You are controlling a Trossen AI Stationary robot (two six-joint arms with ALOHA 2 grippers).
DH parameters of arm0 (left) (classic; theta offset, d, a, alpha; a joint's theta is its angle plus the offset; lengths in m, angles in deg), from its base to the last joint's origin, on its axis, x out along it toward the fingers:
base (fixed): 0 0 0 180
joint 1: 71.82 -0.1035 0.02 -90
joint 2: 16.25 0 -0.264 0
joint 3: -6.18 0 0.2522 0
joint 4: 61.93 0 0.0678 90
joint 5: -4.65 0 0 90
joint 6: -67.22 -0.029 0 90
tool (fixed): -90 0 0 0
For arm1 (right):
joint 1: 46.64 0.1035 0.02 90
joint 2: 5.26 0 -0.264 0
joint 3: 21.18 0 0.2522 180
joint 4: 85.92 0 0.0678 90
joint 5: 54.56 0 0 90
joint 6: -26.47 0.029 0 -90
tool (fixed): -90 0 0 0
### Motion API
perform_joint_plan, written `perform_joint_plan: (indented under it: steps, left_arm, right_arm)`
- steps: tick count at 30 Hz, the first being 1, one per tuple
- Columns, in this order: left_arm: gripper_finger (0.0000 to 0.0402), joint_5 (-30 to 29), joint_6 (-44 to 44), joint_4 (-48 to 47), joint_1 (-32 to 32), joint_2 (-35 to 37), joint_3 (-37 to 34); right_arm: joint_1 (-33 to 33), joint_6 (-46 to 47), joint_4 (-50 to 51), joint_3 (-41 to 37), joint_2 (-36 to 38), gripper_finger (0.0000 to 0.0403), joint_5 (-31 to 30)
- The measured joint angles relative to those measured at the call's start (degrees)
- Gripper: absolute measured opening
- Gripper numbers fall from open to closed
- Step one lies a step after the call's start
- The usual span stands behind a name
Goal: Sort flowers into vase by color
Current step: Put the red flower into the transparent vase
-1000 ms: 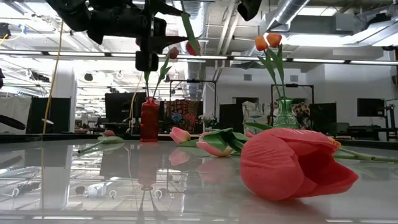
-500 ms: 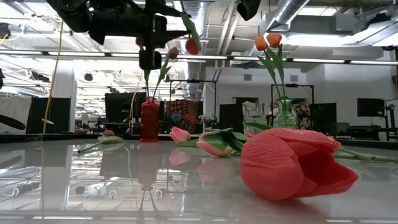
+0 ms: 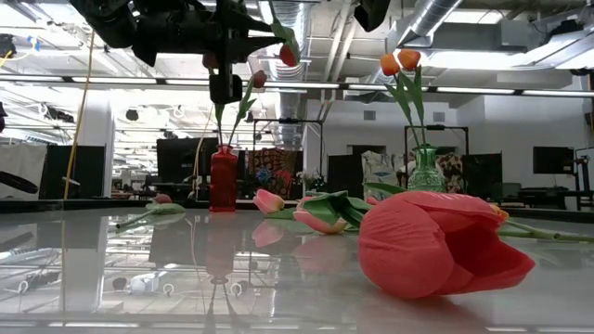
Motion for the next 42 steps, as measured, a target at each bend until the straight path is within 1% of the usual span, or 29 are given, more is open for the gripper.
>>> perform_joint_plan:
  steps: [5,13,16,19,22,26,29,33,39,42]
  left_arm:
    - [0.0006,0.1,-4.7,0.0,0.0,0.0,0.0]
    - [0.0005,0.1,-11.2,-0.1,-0.2,0.1,0.0]
    - [0.0005,0.7,-14.4,-0.3,-0.9,0.8,0.0]
    - [0.0005,0.7,-18.7,-1.5,-2.0,2.4,0.0]
    - [0.0004,0.7,-23.2,-4.6,-3.2,5.3,0.0]
    - [0.0004,-0.2,-30.0,-12.8,-3.9,10.7,0.0]
    - [0.0004,-2.1,-35.7,-20.7,-3.4,16.5,0.0]
    - [0.0001,-7.9,-40.5,-29.2,0.2,25.3,0.0]
    - [0.0,-17.9,-42.5,-35.6,10.1,37.1,0.0]
    - [0.0,-22.8,-42.6,-37.1,16.0,40.6,0.0]
  right_arm:
    - [-0.1,7.0,-0.1,0.0,0.0,0.0066,0.0]
    - [-0.5,17.4,-0.1,0.0,0.0,0.013,0.0]
    - [-0.6,23.1,-0.1,0.0,0.0,0.0147,-0.2]
    - [-0.9,30.7,0.0,0.0,0.0,0.0156,-2.9]
    - [-1.2,38.1,0.7,0.0,0.6,0.0157,-6.2]
    - [-1.8,45.8,4.1,0.0,3.2,0.0154,-6.2]
    - [-2.9,52.4,7.7,0.0,5.8,0.0153,-6.1]
    - [-5.1,61.1,11.7,0.0,8.8,0.0153,-6.1]
    - [-8.7,70.4,13.0,-0.3,11.0,0.0151,-6.0]
    - [-10.2,73.7,11.7,-1.9,11.4,0.0151,-6.0]
